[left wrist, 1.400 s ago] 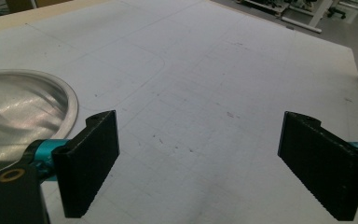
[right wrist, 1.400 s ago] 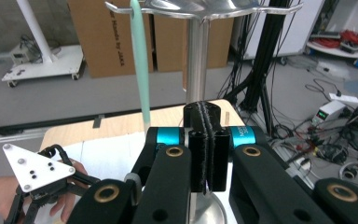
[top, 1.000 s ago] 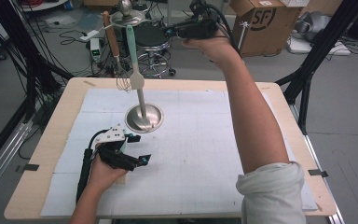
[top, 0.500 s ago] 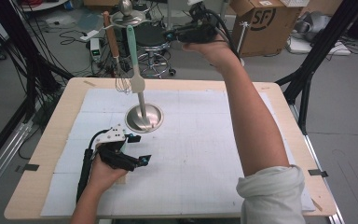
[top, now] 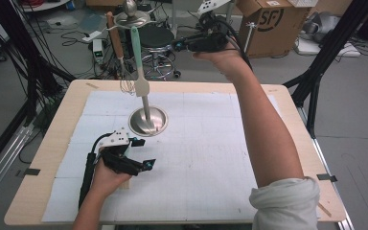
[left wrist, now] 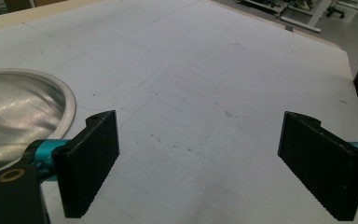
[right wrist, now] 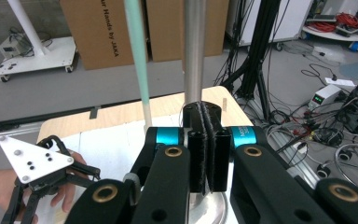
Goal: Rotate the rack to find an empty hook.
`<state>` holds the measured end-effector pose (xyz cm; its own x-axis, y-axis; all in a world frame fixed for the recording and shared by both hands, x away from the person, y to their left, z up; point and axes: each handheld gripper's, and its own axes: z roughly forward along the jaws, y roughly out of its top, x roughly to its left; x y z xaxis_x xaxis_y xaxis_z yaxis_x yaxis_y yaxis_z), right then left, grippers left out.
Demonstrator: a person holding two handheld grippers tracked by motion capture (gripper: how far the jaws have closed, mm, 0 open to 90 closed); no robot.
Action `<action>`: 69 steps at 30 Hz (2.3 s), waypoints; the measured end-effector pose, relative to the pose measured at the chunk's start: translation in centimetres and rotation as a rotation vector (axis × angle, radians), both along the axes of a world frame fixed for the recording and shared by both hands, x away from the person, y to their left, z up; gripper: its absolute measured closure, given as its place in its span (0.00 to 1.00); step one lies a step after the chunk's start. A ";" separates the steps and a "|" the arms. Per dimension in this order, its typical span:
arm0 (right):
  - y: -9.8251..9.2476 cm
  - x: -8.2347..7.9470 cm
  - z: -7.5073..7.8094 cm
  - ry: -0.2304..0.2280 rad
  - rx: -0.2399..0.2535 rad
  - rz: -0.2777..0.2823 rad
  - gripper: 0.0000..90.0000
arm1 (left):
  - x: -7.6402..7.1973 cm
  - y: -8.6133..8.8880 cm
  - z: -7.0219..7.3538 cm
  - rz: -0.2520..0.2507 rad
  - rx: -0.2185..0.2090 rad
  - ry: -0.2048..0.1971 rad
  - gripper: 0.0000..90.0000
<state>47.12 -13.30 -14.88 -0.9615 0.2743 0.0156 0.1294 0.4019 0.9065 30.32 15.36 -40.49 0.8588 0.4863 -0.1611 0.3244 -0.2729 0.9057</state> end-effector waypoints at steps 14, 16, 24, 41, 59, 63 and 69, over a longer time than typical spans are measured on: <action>-0.2 -2.8 1.2 -0.009 -0.021 -0.007 0.99 | -0.1 -0.1 0.1 -0.004 -0.004 -0.004 0.15; -0.4 -3.5 1.0 -0.016 -0.017 -0.004 0.99 | -0.1 0.0 0.1 -0.002 -0.009 -0.003 0.15; -1.6 -4.5 0.2 -0.005 -0.031 -0.023 0.99 | -0.2 -0.4 0.1 -0.011 0.002 -0.004 0.15; -0.2 -3.7 3.7 -0.035 -0.015 -0.015 0.99 | 0.0 -0.3 -0.1 -0.006 0.010 0.005 0.15; 3.0 -0.1 4.5 -0.015 -0.026 -0.040 0.99 | 0.1 -0.2 0.0 -0.010 0.002 0.001 0.15; 3.0 0.4 4.3 -0.010 -0.023 -0.059 0.99 | 0.1 -0.1 0.0 -0.009 -0.005 0.006 0.15; 2.8 0.9 4.4 -0.012 -0.008 -0.079 0.99 | 0.1 0.1 0.0 -0.008 -0.005 0.005 0.15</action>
<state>48.05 -10.50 -10.47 -0.9371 0.3491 0.0016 0.1499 0.3981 0.9050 30.39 15.44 -40.51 0.8617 0.4788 -0.1681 0.3271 -0.2708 0.9054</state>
